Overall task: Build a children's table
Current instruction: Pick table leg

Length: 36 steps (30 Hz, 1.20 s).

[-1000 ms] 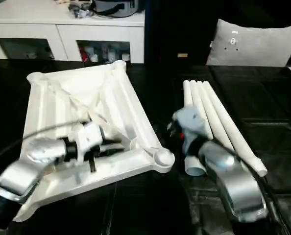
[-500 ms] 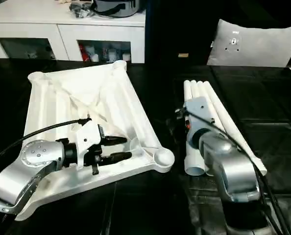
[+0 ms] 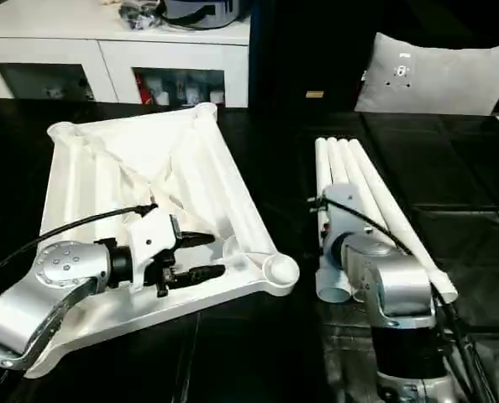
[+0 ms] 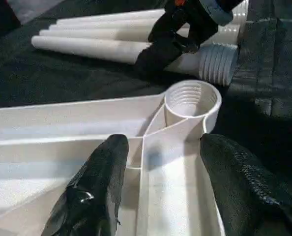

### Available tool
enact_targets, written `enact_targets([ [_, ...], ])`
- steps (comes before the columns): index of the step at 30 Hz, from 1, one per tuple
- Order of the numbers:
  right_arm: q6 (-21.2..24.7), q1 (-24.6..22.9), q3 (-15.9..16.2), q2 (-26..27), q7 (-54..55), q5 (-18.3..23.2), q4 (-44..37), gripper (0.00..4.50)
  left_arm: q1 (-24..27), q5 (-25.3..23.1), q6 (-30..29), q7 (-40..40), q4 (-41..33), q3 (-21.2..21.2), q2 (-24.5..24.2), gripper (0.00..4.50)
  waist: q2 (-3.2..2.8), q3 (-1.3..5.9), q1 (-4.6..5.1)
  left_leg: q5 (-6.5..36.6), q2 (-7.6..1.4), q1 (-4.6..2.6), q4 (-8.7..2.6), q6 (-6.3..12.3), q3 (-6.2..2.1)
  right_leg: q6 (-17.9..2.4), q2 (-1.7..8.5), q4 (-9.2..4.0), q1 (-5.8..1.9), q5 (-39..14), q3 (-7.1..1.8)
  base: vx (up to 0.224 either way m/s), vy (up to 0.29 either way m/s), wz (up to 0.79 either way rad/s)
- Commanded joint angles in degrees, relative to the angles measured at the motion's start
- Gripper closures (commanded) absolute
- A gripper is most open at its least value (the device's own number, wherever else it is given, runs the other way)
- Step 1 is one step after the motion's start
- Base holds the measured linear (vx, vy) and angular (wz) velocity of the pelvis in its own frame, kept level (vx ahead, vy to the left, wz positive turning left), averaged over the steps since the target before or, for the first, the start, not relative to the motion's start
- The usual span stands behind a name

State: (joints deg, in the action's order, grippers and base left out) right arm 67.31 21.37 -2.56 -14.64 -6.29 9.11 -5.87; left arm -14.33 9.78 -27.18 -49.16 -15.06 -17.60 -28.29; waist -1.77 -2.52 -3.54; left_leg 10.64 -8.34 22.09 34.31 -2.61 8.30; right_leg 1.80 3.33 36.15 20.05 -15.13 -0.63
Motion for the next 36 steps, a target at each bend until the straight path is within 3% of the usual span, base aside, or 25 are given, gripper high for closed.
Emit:
enact_targets([
  [1, 2.07, 0.98, -0.62, -0.06, 0.22, 0.1, 0.59, 0.0, -0.16, -0.7, -0.39, 0.27, -0.71, -0.44, -0.36, 1.77, 0.49, 3.0, -0.23, 4.97, -3.22, -1.36, -4.36, -2.9, -0.64, -10.53, 3.46, -3.51, -1.2, 5.76, -1.29, 0.0, 0.0, 0.0],
  [6, 4.52, 1.41, -2.2, 0.84, -0.18, 1.45, 1.25, 0.0, -0.25, -0.96, -0.46, 0.31, -0.86, -0.81, -0.35, 1.77, 0.59, 3.0, -0.27, 4.64, -3.23, -1.27, -4.34, -2.72, -0.63, -10.56, 3.48, -3.48, -1.23, 6.06, -1.28, 0.0, 0.0, 0.0],
  [8, 5.7, 1.75, -3.9, 1.73, -0.23, 2.2, 2.1, 0.33, -0.46, -1.22, -0.24, 0.44, -0.81, -1.2, -0.29, 1.73, 0.7, 3.06, -0.3, 4.43, -3.24, -1.32, -4.31, -2.44, -0.61, -10.9, 3.52, -3.41, -1.19, 5.98, -1.27, 0.0, 0.0, 0.0],
  [11, 6.52, 2.27, -4.81, 1.77, -0.62, 2.53, 2.89, 0.36, -1.04, -1.12, -0.33, 0.42, -0.9, -1.48, -0.02, 1.73, 0.9, 3.04, -0.4, 4.22, -3.33, -1.42, -4.32, -2.54, -0.51, -10.89, 3.51, -3.44, -1.11, 5.88, -1.24, 0.0, 0.0, 0.0],
  [24, 11.05, 5.91, -8.25, 1.57, -1.31, 4.14, 2.92, 1.57, -3.35, -0.68, -1.29, 1.24, -0.4, 0.07, 0.52, 1.73, 1.0, 3.12, -0.48, 2.6, -3.22, -1.39, -4.11, -2.15, -0.44, -11.43, 3.47, -3.26, -1.28, 7.26, -1.16, 0.0, 0.0, 0.0],
  [28, 10.17, 5.6, -8.32, 2.03, -1.76, 4.36, 3.79, 2.0, -3.32, -0.2, -0.36, 1.73, -0.17, -0.25, 2.19, 1.73, 1.01, 3.17, -0.39, 2.42, -3.29, -1.33, -4.08, -2.37, -0.41, -11.57, 3.53, -3.2, -1.44, 7.96, -1.19, 0.0, 0.0, 0.0],
  [29, 9.32, 5.8, -7.94, 2.27, -1.62, 4.05, 5.7, 2.0, -3.52, -0.36, 0.13, 1.83, 1.19, -0.49, 2.61, 1.73, -0.07, 3.27, -0.47, 2.39, -3.26, -1.43, -3.96, -2.64, -0.52, -11.74, 3.58, -3.07, -1.25, 8.26, -1.19, 0.0, 0.0, 0.0],
  [30, 8.85, 5.61, -7.76, 2.66, -1.04, 3.61, 6.51, 2.07, -3.2, -1.66, 0.4, 2.13, 1.68, -1.47, 2.17, 1.73, -0.64, 3.29, -0.34, 2.86, -3.19, -1.49, -3.92, -3.08, -0.54, -11.69, 3.49, -3.17, -1.08, 8.19, -1.15, 0.0, 0.0, 0.0],
  [32, 9.28, 5.57, -8.71, 3.72, -0.08, 3.56, 6.19, 2.13, -2.79, -2.39, 0.2, 2.65, 1.62, -2.21, 2.22, 1.73, 0.26, 3.26, -0.15, 3.9, -3.18, -1.35, -4.06, -3.61, -0.52, -11.23, 3.33, -3.23, -1.47, 8.54, -1.25, 0.0, 0.0, 0.0],
  [34, 9.65, 6.19, -9.98, 4.78, 0.69, 3.81, 5.51, 2.38, -3.45, -2.28, 0.46, 3.76, 2.75, -1.54, 3.31, 1.73, 0.75, 3.27, -0.13, 3.74, -3.21, -1.36, -4.12, -3.27, -0.45, -11.46, 3.45, -3.29, -1.49, 8.23, -1.23, 0.0, 0.0, 0.0],
  [35, 9.24, 6.51, -10.46, 5.3, 1.14, 3.77, 5.23, 2.47, -3.98, -2.98, 0.97, 4.79, 3.66, -1.18, 3.63, 1.73, 0.35, 3.27, -0.15, 3.94, -3.27, -1.43, -4.12, -3.44, -0.52, -11.71, 3.46, -3.22, -1.4, 7.47, -1.18, 0.0, 0.0, 0.0],
  [36, 8.01, 6.78, -11.09, 5.92, 1.46, 3.92, 4.54, 2.47, -4.29, -3.54, 1.45, 6.47, 4.34, -0.41, 4.33, 1.73, 0.42, 3.23, -0.05, 4.14, -3.26, -1.42, -4.15, -3.42, -0.47, -11.59, 3.37, -3.36, -1.34, 7.17, -1.21, 0.0, 0.0, 0.0],
])
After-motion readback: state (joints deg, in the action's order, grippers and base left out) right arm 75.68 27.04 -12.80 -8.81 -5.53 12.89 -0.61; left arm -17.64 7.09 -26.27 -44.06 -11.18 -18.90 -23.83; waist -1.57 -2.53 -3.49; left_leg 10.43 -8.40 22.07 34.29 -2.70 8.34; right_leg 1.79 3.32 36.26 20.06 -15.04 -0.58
